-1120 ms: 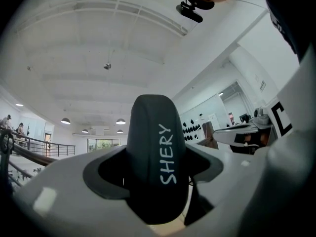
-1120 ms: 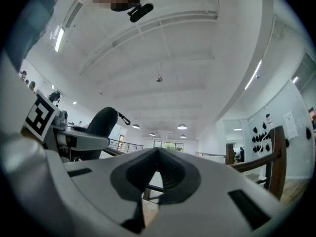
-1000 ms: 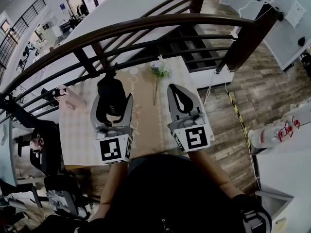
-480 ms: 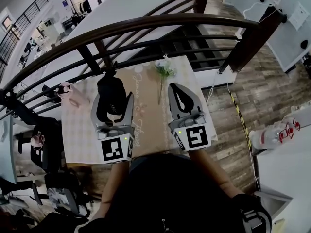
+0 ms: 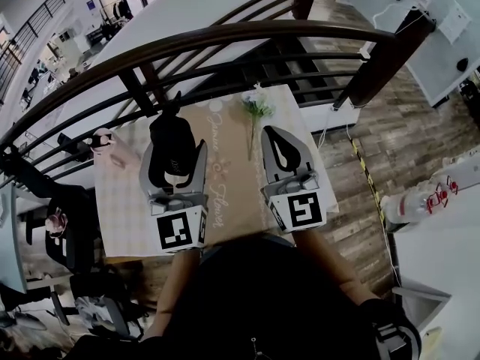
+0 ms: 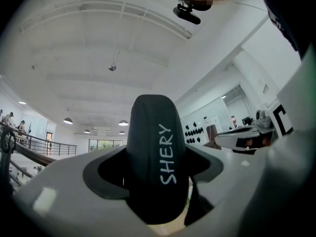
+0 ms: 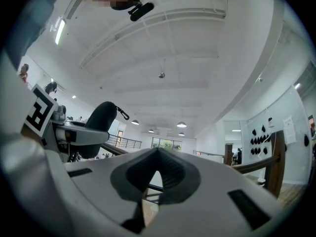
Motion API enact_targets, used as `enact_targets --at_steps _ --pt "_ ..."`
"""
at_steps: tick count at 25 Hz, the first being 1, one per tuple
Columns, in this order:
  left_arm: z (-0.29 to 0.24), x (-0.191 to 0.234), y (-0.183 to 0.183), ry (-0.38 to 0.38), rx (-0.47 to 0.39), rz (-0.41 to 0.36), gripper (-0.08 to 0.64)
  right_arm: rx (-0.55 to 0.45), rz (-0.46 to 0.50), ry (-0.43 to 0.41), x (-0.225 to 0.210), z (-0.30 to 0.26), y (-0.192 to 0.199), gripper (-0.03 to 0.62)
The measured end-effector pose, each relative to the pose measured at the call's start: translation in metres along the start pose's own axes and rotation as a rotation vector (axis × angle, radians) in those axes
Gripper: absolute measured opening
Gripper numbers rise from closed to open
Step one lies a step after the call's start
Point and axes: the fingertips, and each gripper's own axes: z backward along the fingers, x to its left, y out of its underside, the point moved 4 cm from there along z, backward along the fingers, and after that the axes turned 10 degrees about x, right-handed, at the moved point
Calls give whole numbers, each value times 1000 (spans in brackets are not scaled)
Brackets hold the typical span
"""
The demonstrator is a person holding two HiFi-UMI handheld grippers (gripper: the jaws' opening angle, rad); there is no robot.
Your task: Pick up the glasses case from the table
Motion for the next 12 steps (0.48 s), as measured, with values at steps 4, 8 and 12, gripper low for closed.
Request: enact_targets --at_steps 4,8,12 --pt "5 9 8 17 -4 2 354 3 -2 12 11 -1 4 9" --pt "13 19 17 33 5 6 354 14 -11 14 25 0 11 9" --pt "17 25 17 44 2 2 354 22 -14 21 31 2 12 9"
